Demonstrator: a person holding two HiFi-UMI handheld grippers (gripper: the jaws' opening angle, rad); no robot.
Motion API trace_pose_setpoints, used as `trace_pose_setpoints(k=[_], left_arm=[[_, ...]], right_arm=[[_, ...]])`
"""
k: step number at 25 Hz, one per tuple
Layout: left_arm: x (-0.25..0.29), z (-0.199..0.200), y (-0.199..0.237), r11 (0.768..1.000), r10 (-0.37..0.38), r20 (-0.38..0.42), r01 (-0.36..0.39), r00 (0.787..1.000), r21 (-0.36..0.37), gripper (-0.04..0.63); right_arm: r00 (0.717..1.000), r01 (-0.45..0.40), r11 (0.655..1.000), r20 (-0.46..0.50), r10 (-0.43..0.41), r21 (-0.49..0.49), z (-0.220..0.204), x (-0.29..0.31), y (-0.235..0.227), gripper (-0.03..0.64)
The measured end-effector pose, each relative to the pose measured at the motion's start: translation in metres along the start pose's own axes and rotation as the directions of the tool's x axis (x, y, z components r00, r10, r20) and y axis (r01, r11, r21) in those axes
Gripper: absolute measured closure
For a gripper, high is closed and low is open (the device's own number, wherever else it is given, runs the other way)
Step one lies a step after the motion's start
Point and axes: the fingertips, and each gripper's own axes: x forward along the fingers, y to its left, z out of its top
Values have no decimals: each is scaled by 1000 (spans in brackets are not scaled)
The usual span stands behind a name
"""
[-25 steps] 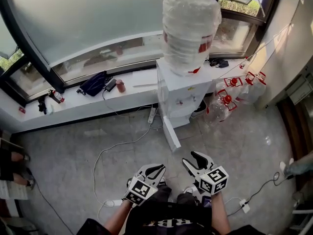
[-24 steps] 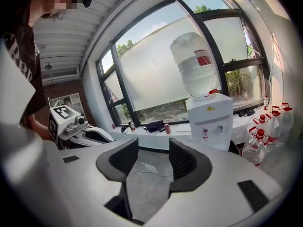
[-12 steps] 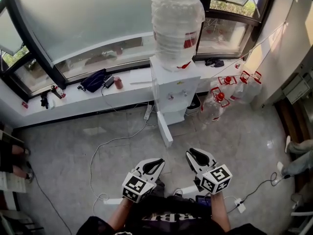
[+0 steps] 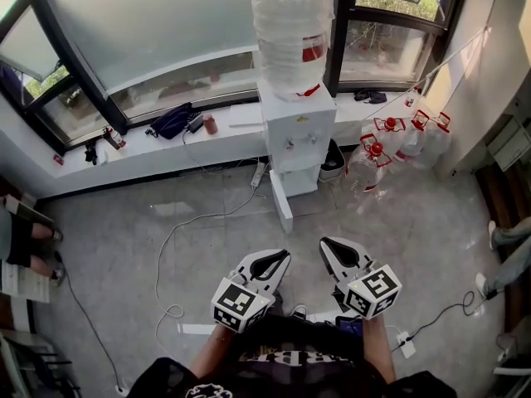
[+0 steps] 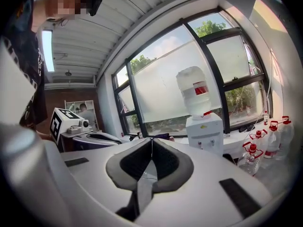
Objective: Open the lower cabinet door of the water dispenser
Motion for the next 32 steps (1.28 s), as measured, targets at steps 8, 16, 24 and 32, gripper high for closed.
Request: trace_pose_setpoints(k=[8, 16, 24, 32], left_arm=[[-7, 11, -35, 1000, 20, 29, -20, 999, 24, 569], [-5, 11, -50, 999, 10, 26, -12, 1000, 48, 569], [-8, 9, -58, 998, 14, 26, -15, 1000, 58, 569], [-6, 2, -70, 997, 0, 13, -1, 1000, 73, 569]], right_arm=[[999, -31, 999, 27, 32, -21, -3, -27, 9, 602], [998, -52, 998, 34, 54, -32, -1, -35, 17, 603], [998, -56, 998, 28, 57, -39, -4, -43, 19, 603], [999, -43, 998, 19, 44, -43, -9, -52, 15, 603]])
